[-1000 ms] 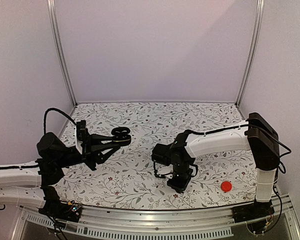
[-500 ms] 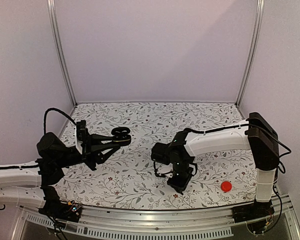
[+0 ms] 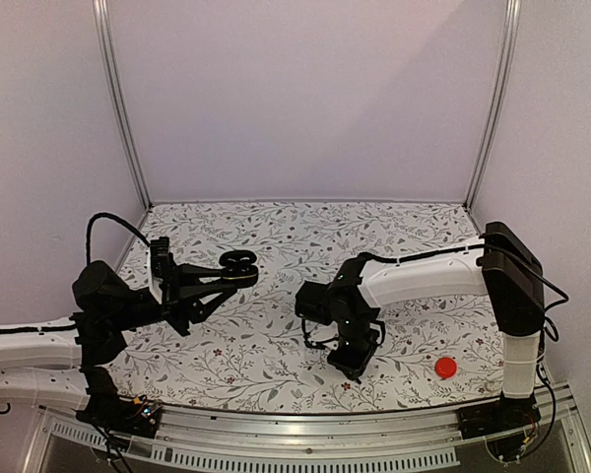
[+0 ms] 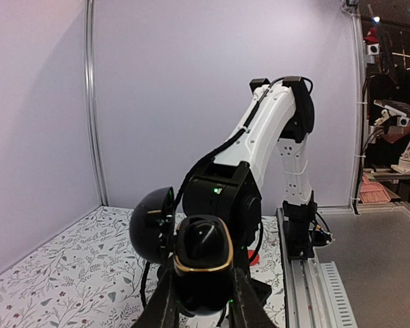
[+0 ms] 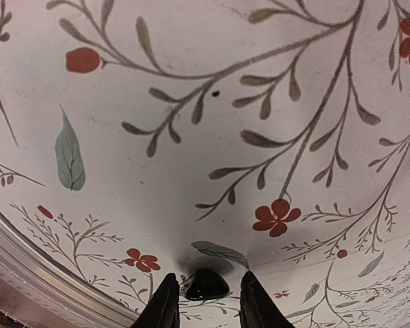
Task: Insert the wireless bluetooth earbuds into the charging case
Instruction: Place the right earbud at the center of the board, then pick up the right earbud from the center of the board.
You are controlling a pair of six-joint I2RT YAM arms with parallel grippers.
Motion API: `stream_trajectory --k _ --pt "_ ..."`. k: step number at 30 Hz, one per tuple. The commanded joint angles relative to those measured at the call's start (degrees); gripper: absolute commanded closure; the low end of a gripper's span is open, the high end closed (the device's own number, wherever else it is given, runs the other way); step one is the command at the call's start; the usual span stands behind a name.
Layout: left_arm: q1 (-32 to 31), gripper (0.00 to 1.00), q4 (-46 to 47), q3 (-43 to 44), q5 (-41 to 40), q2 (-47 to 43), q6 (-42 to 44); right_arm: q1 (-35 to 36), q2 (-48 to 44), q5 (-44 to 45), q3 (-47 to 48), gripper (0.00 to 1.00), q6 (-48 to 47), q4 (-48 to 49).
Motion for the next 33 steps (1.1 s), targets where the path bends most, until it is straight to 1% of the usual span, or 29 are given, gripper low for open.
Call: stream_trajectory --k 1,10,18,29,33 --pt "0.72 0.83 1.99 -0.8 -0.25 0.01 0.47 0.09 0.7 -0.11 0.67 0.71 1.02 -0.87" --pt "0.67 0.83 1.89 -0.59 -0.25 0.0 0.48 0.39 1.41 -2.33 0.67 0.73 0.01 0.46" --pt "0.71 0.83 1.9 -0.76 -0.4 0.07 0.43 1.37 2.23 -3.3 1.19 0.73 -1.6 1.2" --pt "0.68 0.83 1.73 -0.75 -0.39 -0.27 0.41 2.11 2.17 -1.06 2.07 0.76 -1.97 0.59" --pt "0.72 0.83 1.81 -0.75 -0.34 -0.17 0.42 2.21 2.34 0.85 2.55 0.75 -0.51 -0.81"
